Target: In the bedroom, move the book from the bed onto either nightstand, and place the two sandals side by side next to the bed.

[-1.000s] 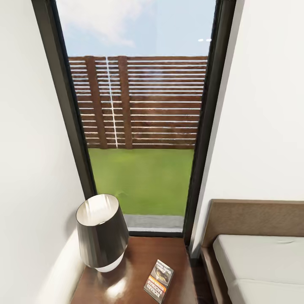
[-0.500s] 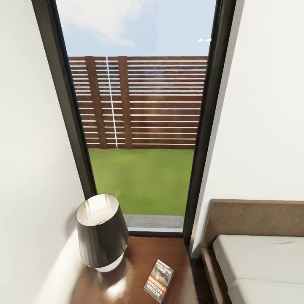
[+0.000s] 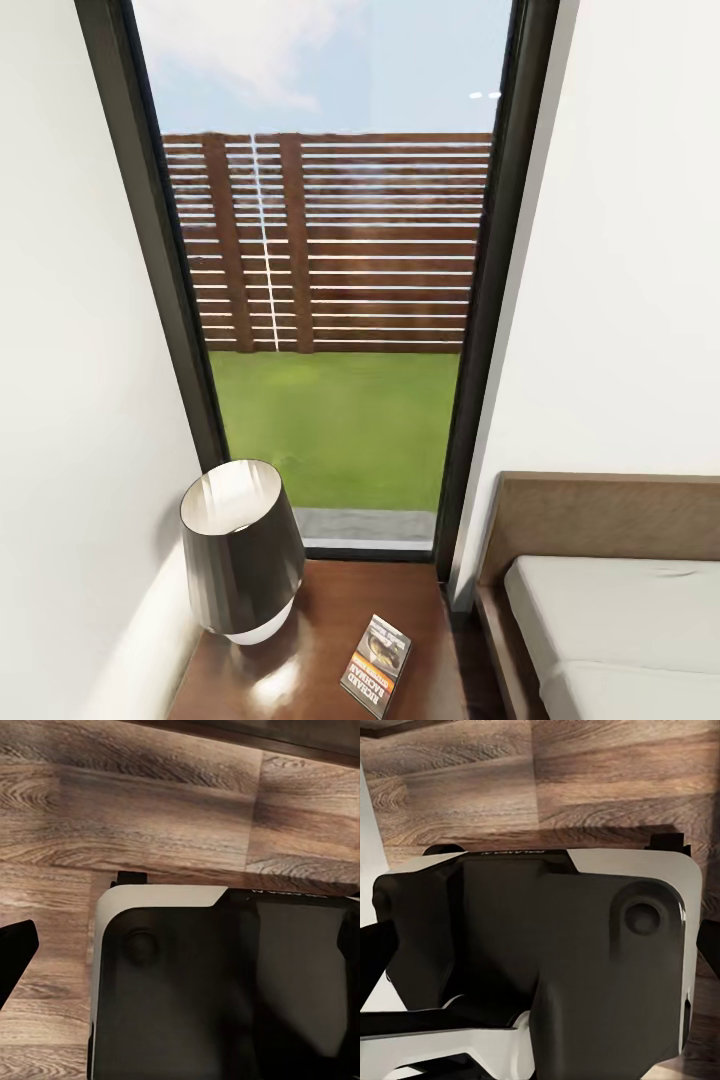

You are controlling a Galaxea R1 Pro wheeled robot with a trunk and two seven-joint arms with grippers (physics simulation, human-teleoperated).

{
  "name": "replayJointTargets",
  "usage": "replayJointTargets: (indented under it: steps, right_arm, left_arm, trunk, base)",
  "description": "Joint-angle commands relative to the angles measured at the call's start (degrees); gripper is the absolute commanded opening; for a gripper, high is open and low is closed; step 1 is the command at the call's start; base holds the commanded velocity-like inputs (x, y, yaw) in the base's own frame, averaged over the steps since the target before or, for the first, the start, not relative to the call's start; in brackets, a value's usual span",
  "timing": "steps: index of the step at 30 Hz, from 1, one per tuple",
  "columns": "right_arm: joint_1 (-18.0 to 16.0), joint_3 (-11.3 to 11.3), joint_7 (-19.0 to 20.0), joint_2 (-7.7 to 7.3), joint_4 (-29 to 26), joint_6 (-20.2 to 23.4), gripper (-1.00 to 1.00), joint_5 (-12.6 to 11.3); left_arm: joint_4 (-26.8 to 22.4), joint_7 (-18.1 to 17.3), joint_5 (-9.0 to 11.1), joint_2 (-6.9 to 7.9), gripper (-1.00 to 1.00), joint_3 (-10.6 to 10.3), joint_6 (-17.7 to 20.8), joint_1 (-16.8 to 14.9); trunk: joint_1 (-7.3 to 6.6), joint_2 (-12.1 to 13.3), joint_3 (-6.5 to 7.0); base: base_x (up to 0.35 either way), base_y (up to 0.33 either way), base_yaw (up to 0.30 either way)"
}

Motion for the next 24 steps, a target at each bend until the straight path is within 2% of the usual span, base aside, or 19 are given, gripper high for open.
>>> replayJointTargets:
  steps: [1,3,5,9,24]
  right_arm:
    - [-0.08,0.35,0.26,0.00,0.11,0.28,1.00,-0.63]
    - [-0.08,0.35,0.28,0.00,0.14,0.27,1.00,-0.60]
    - [-0.08,0.35,0.29,0.00,0.13,0.30,1.00,-0.58]
    - [-0.08,0.35,0.27,0.00,0.11,0.28,1.00,-0.57]
    - [-0.08,0.35,0.27,0.00,0.13,0.27,1.00,-0.57]
  left_arm:
    - [0.05,-0.40,0.39,-0.01,1.00,0.40,-0.04,-0.05]
    - [0.00,-0.43,0.51,-0.39,1.00,0.37,-0.09,-0.05]
    - [-0.07,-0.42,0.57,-1.78,1.00,0.39,-0.12,-0.05]
    - [-0.09,-0.41,0.58,-2.38,1.00,0.39,-0.13,-0.05]
    - [-0.10,-0.41,0.51,-2.54,1.00,0.40,-0.13,-0.05]
  trunk:
    - [0.01,-0.07,-0.08]
    - [0.01,-0.07,-0.08]
    - [0.01,-0.07,-0.08]
    - [0.01,-0.07,-0.08]
    - [0.01,-0.07,-0.08]
  base:
    - [0.000,0.000,0.000]
    - [0.000,0.000,0.000]
    - [0.000,0.000,0.000]
    - [0.000,0.000,0.000]
    - [0.000,0.000,0.000]
